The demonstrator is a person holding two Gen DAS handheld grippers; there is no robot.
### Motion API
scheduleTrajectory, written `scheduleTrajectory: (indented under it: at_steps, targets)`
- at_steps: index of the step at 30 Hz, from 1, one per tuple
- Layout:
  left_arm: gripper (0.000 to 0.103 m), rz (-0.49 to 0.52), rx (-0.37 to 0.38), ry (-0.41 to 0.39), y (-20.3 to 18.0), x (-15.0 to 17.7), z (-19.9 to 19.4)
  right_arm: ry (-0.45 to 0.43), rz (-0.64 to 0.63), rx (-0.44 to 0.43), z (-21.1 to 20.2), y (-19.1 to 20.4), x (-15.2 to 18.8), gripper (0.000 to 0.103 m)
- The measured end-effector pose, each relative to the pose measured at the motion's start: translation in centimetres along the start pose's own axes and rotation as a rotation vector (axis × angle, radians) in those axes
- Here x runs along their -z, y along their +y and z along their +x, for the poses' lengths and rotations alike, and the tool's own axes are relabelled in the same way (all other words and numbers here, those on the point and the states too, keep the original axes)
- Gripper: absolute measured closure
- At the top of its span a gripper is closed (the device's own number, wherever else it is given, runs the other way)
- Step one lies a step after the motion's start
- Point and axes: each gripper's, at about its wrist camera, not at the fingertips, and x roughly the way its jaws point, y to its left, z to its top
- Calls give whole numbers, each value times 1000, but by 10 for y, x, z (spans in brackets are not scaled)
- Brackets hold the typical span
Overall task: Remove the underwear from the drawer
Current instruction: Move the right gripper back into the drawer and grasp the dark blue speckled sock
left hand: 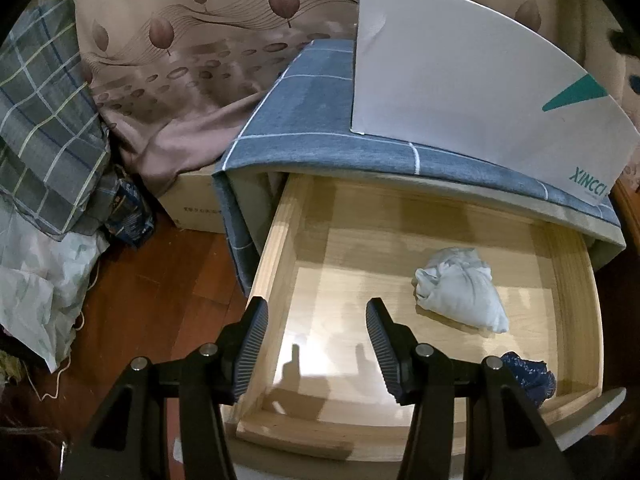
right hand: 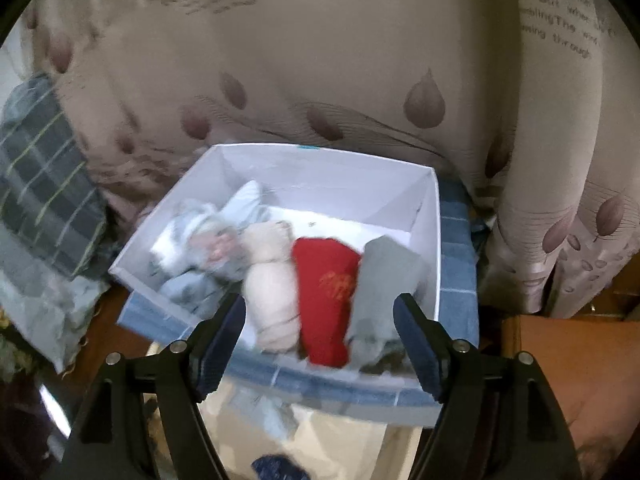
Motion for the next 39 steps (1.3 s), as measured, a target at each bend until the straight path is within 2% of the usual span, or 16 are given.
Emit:
scheduleTrajectory:
  at_steps: [7,12,17,22,29,33,35,37,39]
  targets:
    - [51,-49,11,7,10,-1,1,112,-131,-102,-12,33,57,29]
    - [51,-48,9,4,12,1,-1,306,-179,-116,30,49,108,29]
    - [51,-54,15,8,13,1,-1,512,-161,-118,82,55,149,29]
    - [51,-50,14,8,14,1,-2,646,-137,-102,124,54,177,29]
    - [51,-42,11,13,12,1,-1,774,-124,-82,165,56,206,29]
    - [51,-40,11,17,12,1,0,808,-128,-67,176,57,217,30]
    - [51,-36,12,21,12,1,1,817,-128,-62,178,56,221,36]
    - [51,-30,8,21,11,1,1,829,-116,-54,181,52,225,50]
    - [51,-25,6,21,10,1,1,827,-103,-34,181,45,229,53]
